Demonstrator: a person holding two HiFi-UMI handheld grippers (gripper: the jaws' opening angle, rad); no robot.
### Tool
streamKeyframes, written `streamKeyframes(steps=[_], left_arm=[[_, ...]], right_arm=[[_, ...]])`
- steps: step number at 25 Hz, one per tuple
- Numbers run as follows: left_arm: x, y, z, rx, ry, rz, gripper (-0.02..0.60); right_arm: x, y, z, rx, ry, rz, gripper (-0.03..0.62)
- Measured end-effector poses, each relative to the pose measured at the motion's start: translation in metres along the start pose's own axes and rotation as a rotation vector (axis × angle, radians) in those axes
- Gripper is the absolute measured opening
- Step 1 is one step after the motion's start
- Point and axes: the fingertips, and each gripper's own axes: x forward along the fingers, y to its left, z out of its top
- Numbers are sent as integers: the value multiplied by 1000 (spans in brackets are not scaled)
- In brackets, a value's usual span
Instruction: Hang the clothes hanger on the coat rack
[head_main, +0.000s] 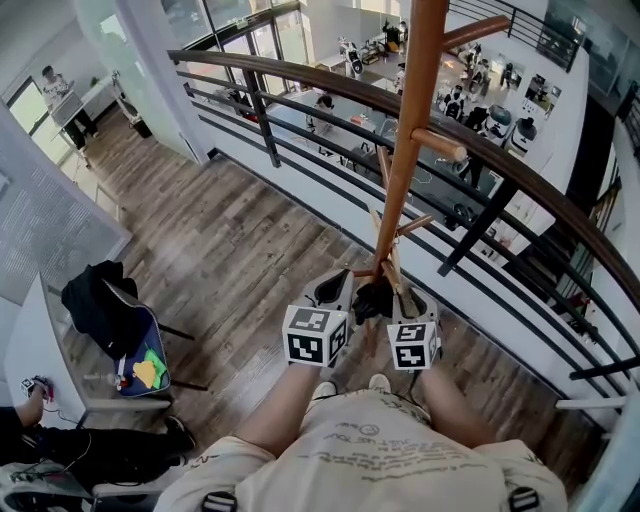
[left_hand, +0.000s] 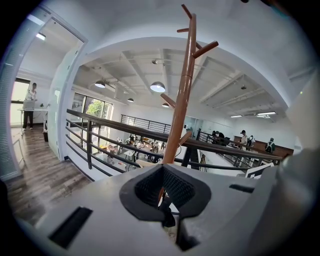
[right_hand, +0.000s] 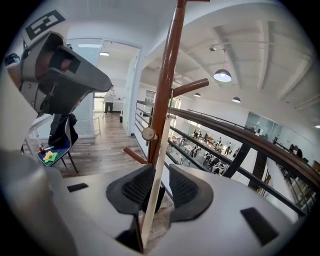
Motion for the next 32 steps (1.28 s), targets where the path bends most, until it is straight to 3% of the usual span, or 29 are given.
streamKeyframes(steps=[4,9,22,32], left_arm=[[2,-3,-1,1,-1,-8,5],[6,-5,0,4,-3,-28,5],[26,-40,8,55,5,-130,5],[32,-66,28,126,-23,-194,5]], right_arm=[[-5,-4,2,10,-22,-9,100],[-15,-18,6,41,-54,-83,8],[-69,-59,57,204,-215,-138,3],[-118,-67,110,185,-404,-143,2]])
